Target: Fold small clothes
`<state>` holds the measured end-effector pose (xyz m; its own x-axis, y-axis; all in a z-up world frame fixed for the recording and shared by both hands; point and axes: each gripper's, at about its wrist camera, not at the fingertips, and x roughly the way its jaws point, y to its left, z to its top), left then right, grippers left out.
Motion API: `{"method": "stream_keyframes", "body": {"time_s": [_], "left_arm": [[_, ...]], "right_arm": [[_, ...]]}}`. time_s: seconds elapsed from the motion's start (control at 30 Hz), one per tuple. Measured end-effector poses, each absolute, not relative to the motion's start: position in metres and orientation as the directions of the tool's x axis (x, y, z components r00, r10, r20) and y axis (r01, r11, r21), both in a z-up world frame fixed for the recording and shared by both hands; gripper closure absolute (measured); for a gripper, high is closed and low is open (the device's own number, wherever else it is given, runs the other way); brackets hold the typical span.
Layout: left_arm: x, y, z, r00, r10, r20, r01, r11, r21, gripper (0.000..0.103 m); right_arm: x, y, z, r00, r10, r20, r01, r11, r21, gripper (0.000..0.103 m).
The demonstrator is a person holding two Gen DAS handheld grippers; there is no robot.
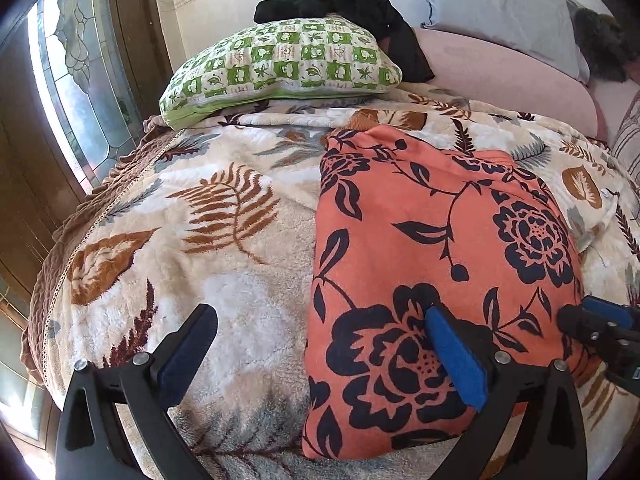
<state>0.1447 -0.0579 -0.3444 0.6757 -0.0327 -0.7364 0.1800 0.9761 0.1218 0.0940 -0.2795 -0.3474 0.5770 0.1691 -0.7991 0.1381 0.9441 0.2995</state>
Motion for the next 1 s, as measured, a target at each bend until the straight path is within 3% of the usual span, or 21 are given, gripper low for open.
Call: {"method": "stream_keyframes", "body": {"time_s": [0.37,0.63,0.8,1.0], "left_arm": [[0.147,-0.062,-0.347,0.676,-0.018,-0.737,0.157,0.980,0.119,0.000],[0.126,-0.052,-0.326,0.646,-0.013,-0.763,0.136,0.986,0.098,0.000],[0.103,-0.048,-0.301,0.685,0.043,-0.727,0.125,0.977,0.175,0.000],[0.077,-0.039,-0.256,0.751,0.016,-0.660,0.110,0.983,0.149,0.000]], "right_arm": [[0.099,-0.285,-0.356,0.566,0.190,-0.802,0.155,0.931,0.330,0.049],[0.076,-0.288,-0.329,0.650,0.140,-0.747,0.163,0.934,0.317,0.049],[0.054,-0.281,-0.302,0.733,0.067,-0.677,0.146,0.956,0.253,0.044],[0.017,-0.275,-0.279,0.782,0.012,-0.623,0.154,0.965,0.212,0.043]]}}
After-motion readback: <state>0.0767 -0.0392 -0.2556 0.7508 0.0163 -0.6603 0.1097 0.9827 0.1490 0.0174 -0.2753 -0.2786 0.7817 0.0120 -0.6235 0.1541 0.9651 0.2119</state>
